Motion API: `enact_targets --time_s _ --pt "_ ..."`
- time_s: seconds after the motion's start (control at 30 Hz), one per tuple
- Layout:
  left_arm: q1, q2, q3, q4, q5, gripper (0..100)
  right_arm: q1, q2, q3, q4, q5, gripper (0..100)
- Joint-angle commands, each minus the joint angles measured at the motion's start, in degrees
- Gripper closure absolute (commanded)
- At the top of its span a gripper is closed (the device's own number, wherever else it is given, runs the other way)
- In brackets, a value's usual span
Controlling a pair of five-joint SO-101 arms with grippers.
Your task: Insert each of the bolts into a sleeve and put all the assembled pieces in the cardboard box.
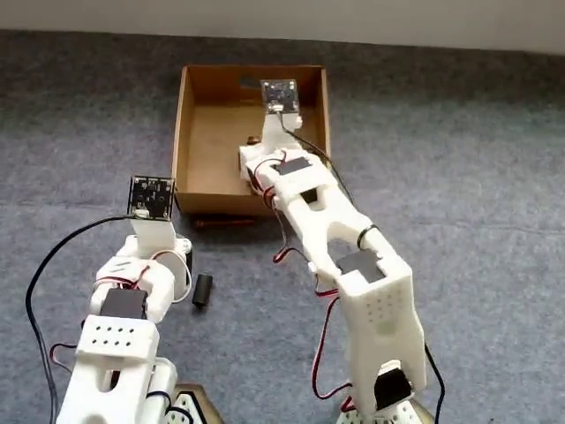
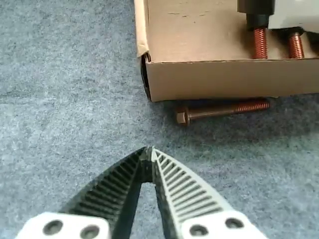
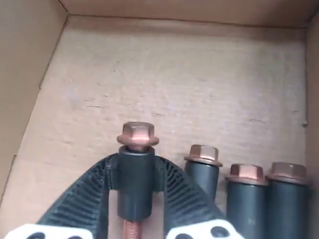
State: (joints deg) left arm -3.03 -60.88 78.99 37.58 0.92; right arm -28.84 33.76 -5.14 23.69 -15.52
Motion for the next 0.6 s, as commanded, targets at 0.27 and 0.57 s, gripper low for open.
enact_targets --time_s 0.27,0.57 --pt "-0.04 -0.22 -0.4 -1.05 -0.18 99 -0.13 1.1 -12.35 12.97 -0.18 99.2" --pt "-0.04 -0.22 -0.4 -1.05 -0.18 99 -0.22 1.27 -12.26 13.23 -0.18 99.2"
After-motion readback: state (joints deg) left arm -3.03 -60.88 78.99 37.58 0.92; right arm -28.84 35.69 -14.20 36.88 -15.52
